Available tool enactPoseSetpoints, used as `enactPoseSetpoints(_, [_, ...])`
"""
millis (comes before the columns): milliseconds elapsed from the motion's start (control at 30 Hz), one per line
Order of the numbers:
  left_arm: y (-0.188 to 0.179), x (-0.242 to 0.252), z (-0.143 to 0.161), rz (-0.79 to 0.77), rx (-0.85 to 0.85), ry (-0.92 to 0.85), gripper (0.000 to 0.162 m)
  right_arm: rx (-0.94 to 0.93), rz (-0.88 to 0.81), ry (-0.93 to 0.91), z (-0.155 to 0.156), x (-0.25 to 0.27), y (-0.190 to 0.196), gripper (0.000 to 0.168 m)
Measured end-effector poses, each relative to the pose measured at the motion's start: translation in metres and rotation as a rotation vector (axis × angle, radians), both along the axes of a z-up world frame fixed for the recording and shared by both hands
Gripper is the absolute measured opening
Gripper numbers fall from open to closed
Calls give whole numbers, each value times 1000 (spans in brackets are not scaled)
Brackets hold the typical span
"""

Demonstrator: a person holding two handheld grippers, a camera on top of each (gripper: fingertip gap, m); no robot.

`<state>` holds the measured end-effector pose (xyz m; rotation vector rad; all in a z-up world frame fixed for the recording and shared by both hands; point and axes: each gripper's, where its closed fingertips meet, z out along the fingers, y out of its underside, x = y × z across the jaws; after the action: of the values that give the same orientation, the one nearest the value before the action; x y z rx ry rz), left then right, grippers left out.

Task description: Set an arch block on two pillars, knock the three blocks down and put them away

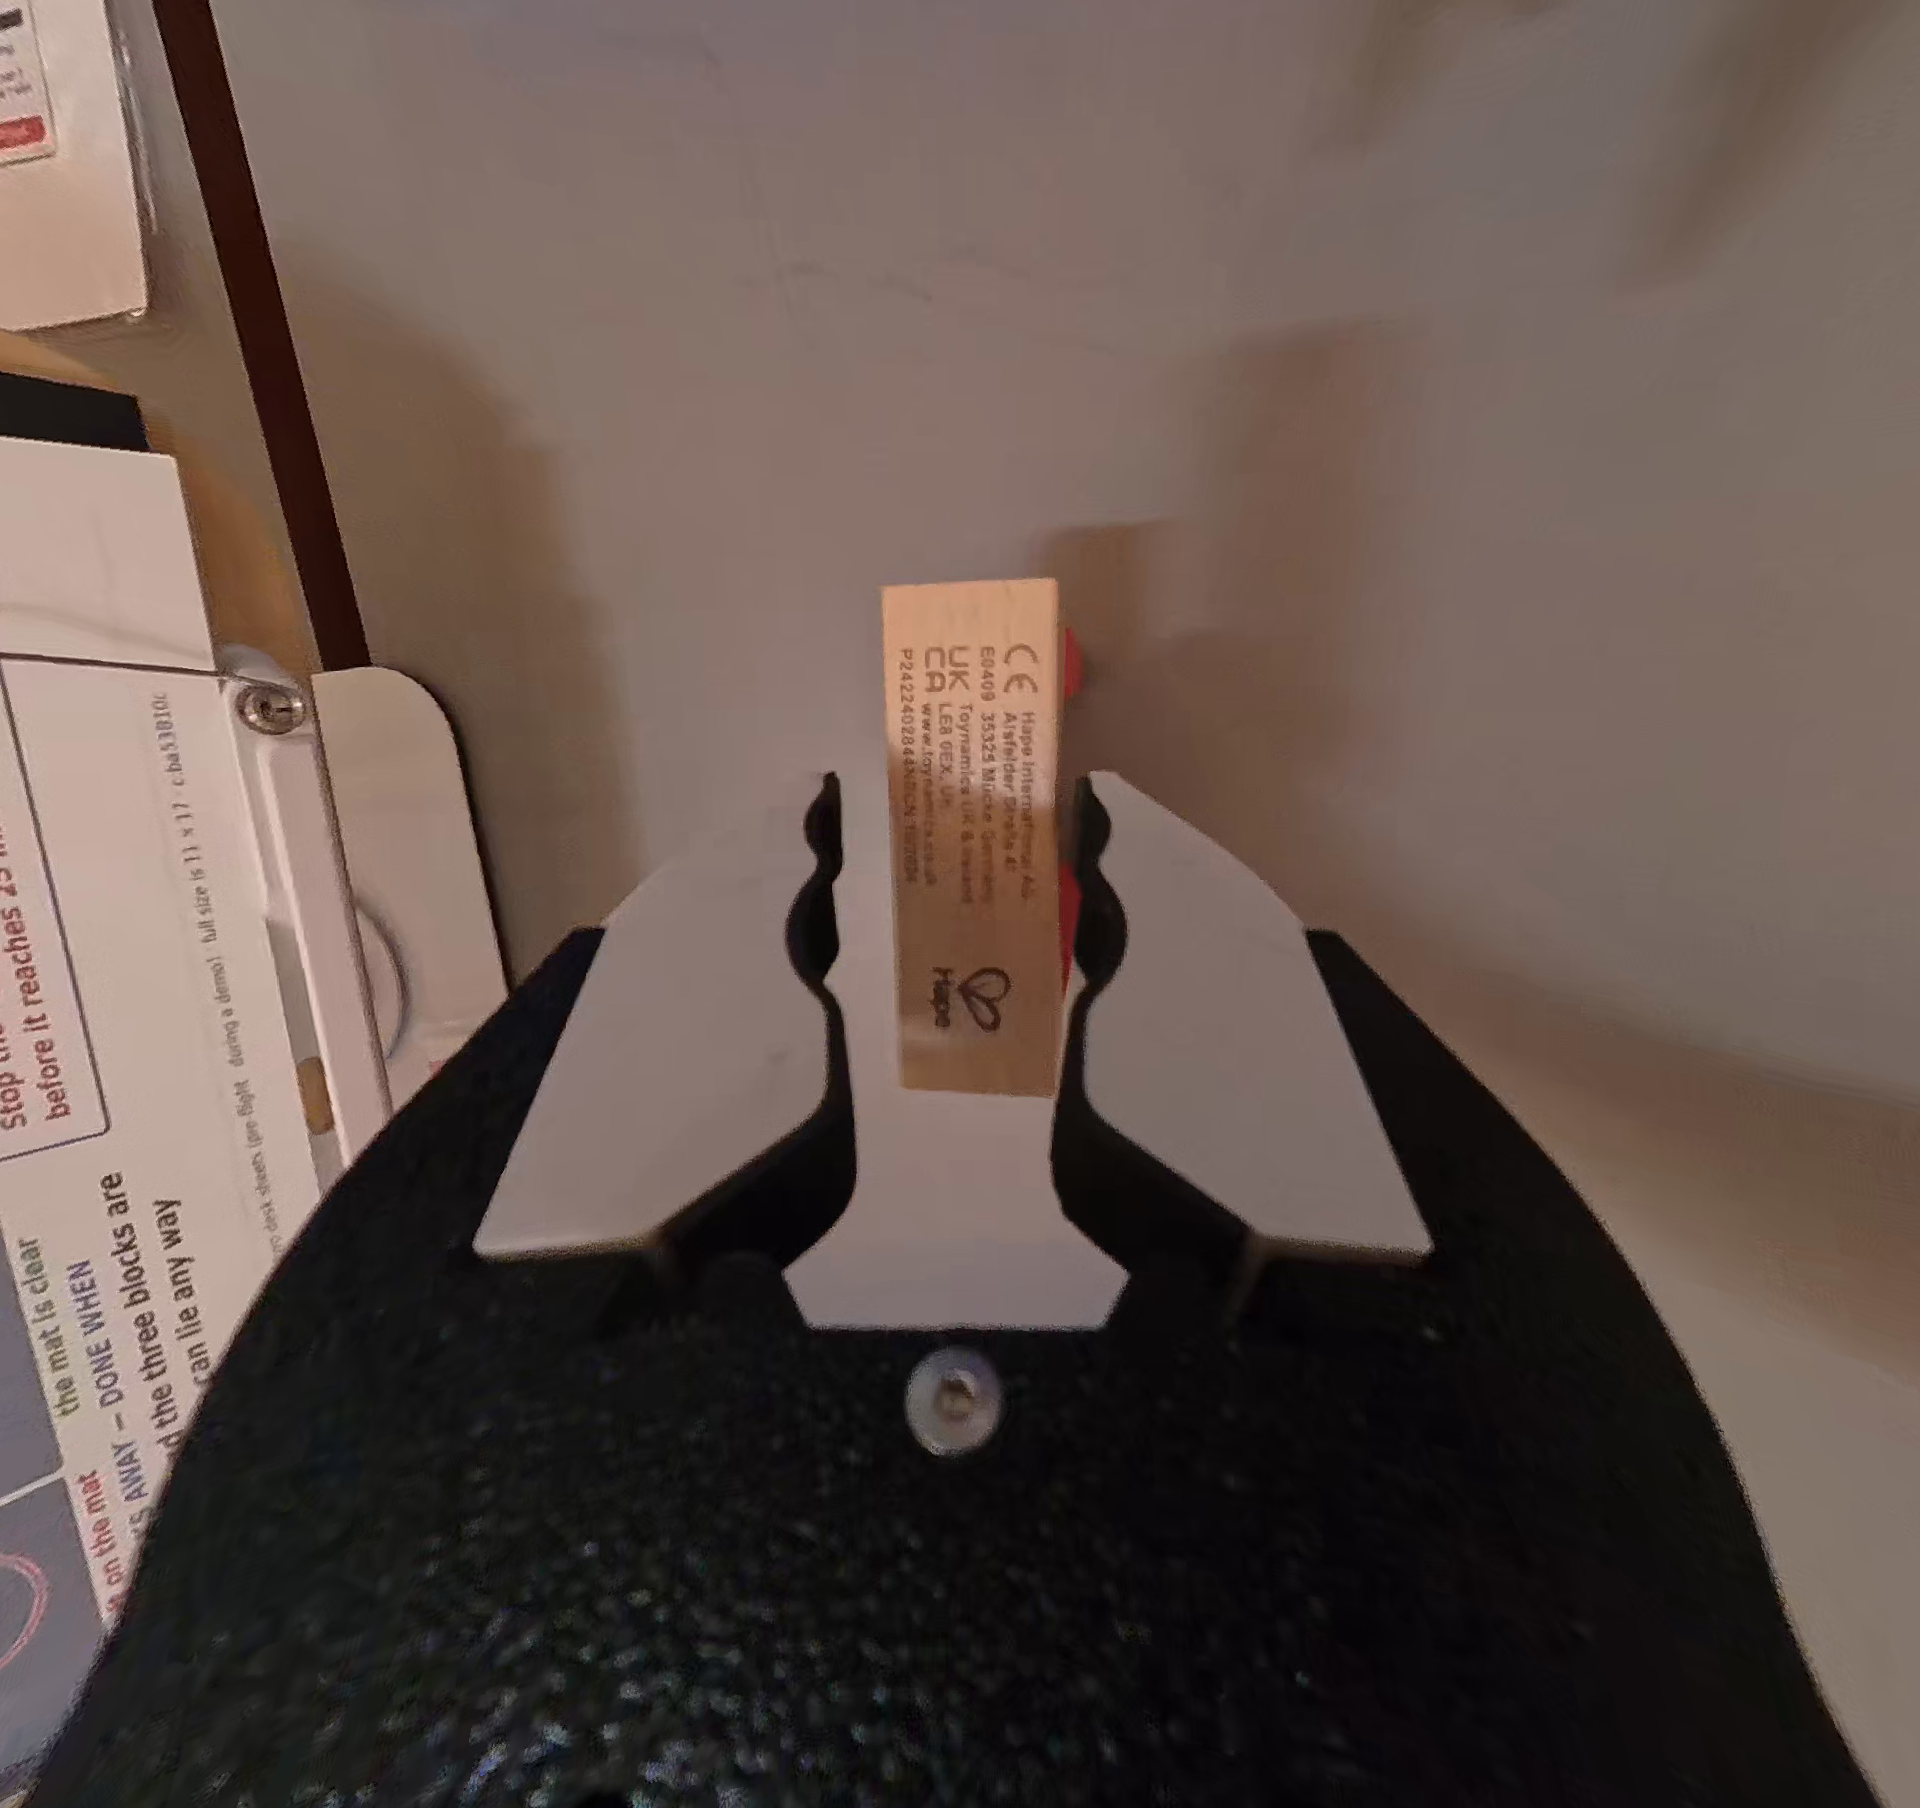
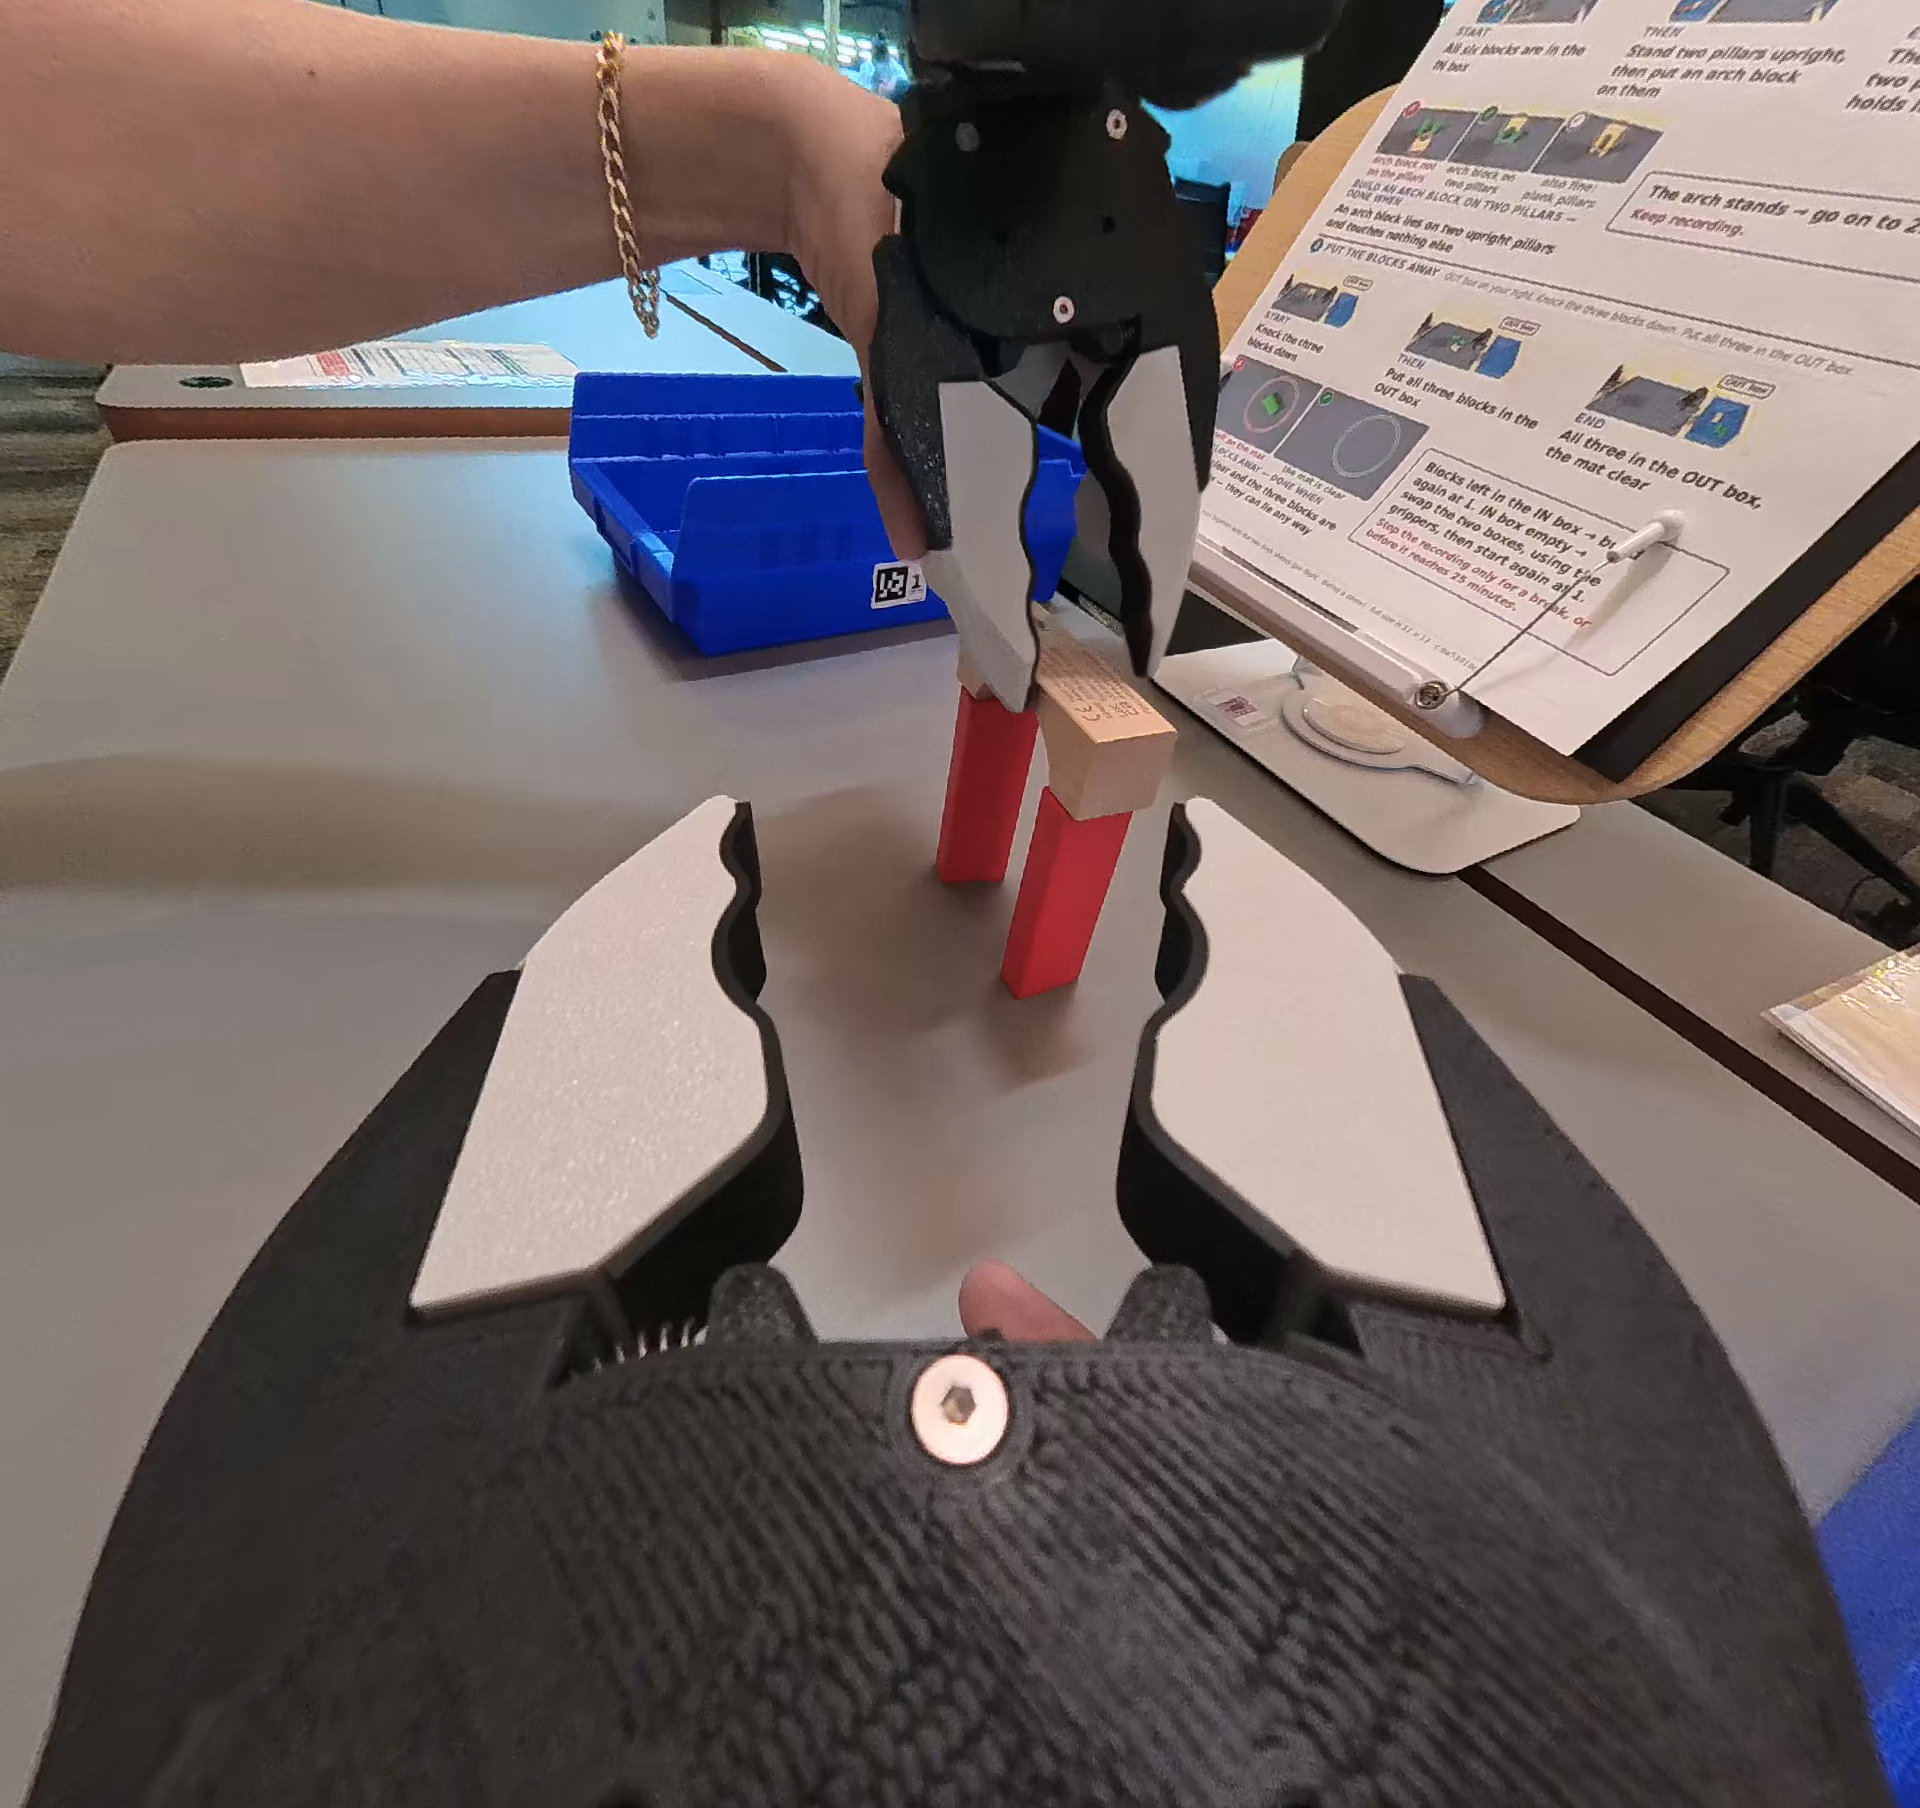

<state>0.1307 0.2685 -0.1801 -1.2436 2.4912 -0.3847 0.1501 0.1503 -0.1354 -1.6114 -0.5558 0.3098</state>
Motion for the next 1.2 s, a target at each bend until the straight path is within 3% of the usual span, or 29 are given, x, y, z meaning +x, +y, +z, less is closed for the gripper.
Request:
enactPoseSetpoints(133, [-1, 2, 9, 14, -18, -43, 53, -4, 1, -3, -1, 0, 0, 75])
enactPoseSetpoints(267, [-10, 6, 42, 77, -145, -229, 64, -9, -13, -11, -2, 2, 0, 75])
enactPoseSetpoints(400, [-13, -13, 76, 304, -301, -472, 57, -28, -89, 3, -4, 13, 5, 73])
enactPoseSetpoints(500, [-15, -50, 84, 519, -425, -631, 52, -61, -211, 41, -8, 28, 14, 73])
enactPoseSetpoints(600, [-21, -92, 79, 675, -507, -797, 45, -170, -330, 76, -25, 40, 21, 73])
enactPoseSetpoints(800, [-35, -152, 37, 819, -374, -889, 43, -271, -466, 146, -51, 39, 36, 75])
enactPoseSetpoints(1067, [-61, -159, 28, 914, -382, -1119, 43, -271, -728, 245, -50, 33, 43, 63])
enactPoseSetpoints(1200, [-76, -162, 12, 867, -279, -1085, 43, -242, -796, 224, -56, 27, 41, 55])
